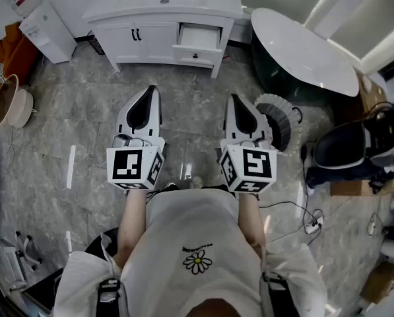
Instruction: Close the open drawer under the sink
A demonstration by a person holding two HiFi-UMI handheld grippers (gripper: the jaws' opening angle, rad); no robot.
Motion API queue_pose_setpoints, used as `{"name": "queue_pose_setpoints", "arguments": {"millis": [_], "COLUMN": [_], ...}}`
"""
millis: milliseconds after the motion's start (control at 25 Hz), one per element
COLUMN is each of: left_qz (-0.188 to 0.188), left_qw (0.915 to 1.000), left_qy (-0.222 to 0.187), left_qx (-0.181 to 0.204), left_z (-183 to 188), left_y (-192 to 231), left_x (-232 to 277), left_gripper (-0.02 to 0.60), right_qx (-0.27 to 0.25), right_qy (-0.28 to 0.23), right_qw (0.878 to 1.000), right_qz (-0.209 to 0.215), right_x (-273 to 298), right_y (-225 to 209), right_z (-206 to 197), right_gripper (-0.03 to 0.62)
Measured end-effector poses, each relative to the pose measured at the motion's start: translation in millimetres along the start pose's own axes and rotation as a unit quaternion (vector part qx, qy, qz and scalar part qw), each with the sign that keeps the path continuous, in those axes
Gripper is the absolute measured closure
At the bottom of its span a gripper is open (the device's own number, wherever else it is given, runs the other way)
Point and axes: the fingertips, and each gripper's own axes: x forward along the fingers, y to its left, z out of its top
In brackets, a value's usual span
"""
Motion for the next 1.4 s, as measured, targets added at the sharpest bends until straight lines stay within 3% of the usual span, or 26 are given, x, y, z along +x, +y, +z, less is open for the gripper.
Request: {"name": "queue_pose_setpoints", "arguments": {"millis": [520, 760, 960, 1400], "left_qz": [0.001, 0.018, 0.029, 0.004], "left_qw": [0.9999, 0.9997, 0.9993, 0.9997], "left_qy": [0.014, 0.017, 0.021, 0.010], "left_qx": [0.005, 0.004, -0.006, -0.022], "left_z": [-11, -18, -24, -42], "left_y": [-4, 2, 5, 24], "left_x": [12, 20, 24, 74], "left_gripper": [0.563, 0.563, 0.563, 0.563], "right_qx": [0.008, 0.027, 0.012, 0.014], "right_qy": [0.012, 0.020, 0.030, 0.043], "right_qw": [1.000, 0.999, 0.998, 0.998], "right_qz": [0.011, 0.041, 0.045, 0.033], "right_x": [5, 19, 19, 64], "right_y": [-9, -14, -18, -29], "right_z": [-12, -21, -26, -35], "right_gripper": [0.566, 0.565, 0.565, 0.565]}}
